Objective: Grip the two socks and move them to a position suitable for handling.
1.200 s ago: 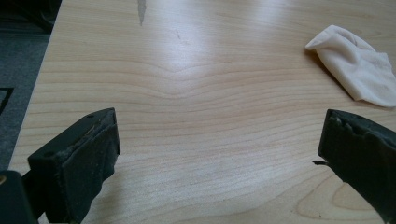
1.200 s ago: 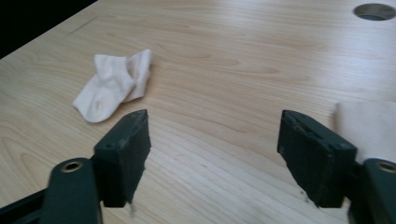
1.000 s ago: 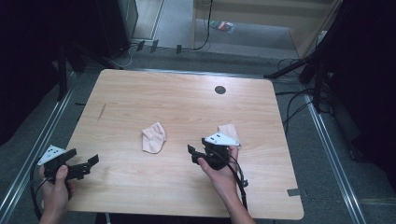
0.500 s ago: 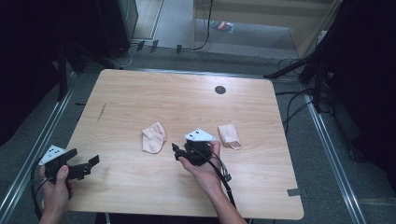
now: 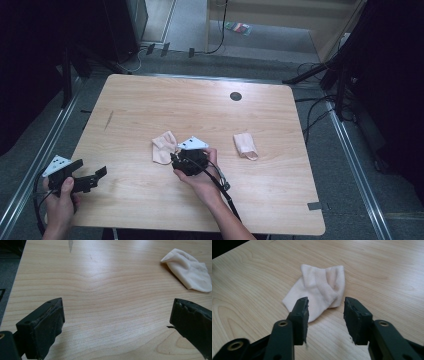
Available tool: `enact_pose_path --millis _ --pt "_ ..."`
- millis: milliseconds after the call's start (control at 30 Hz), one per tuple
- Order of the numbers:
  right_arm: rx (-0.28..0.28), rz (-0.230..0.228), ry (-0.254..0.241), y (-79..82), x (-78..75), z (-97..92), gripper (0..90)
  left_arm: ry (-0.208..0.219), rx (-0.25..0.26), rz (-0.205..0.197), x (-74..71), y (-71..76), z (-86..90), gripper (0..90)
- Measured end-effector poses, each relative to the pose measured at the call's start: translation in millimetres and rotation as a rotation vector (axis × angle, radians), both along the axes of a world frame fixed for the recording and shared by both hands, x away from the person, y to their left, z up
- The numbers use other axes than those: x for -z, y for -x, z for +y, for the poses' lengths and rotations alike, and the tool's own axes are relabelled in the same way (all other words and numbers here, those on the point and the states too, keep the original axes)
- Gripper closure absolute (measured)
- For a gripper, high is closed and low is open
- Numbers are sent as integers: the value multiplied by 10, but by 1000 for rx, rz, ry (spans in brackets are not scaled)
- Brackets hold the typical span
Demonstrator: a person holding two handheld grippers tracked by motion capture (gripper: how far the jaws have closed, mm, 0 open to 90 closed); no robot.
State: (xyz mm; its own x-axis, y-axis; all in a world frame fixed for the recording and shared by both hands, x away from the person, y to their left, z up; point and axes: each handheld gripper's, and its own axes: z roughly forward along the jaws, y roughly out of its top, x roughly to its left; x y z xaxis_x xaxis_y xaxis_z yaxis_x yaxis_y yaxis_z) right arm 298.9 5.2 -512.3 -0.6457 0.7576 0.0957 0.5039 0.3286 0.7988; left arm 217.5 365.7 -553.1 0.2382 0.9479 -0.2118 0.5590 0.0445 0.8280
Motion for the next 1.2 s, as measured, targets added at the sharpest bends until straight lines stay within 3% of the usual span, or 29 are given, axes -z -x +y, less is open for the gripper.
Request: enact_pose_path --millis 200,533,767,900,967,1133,1200 --pt "31 33 5 -135 129 108 645 2 2 -2 0 2 -1 1" --pt "31 60 -1 -343 209 222 648 0 5 -6 1 3 -9 1" --pt "25 71 25 -408 250 287 635 0 8 -6 0 5 -7 1" --pt "34 38 83 -396 280 314 780 -3 8 -8 -1 6 -9 1" --pt "34 27 89 -387 286 309 871 -10 5 -15 -2 11 -15 1" --pt "12 17 57 -364 217 275 893 -47 -5 -21 -25 18 -69 1" --pt "7 8 35 -346 163 265 895 0 2 -23 -50 9 -81 1"
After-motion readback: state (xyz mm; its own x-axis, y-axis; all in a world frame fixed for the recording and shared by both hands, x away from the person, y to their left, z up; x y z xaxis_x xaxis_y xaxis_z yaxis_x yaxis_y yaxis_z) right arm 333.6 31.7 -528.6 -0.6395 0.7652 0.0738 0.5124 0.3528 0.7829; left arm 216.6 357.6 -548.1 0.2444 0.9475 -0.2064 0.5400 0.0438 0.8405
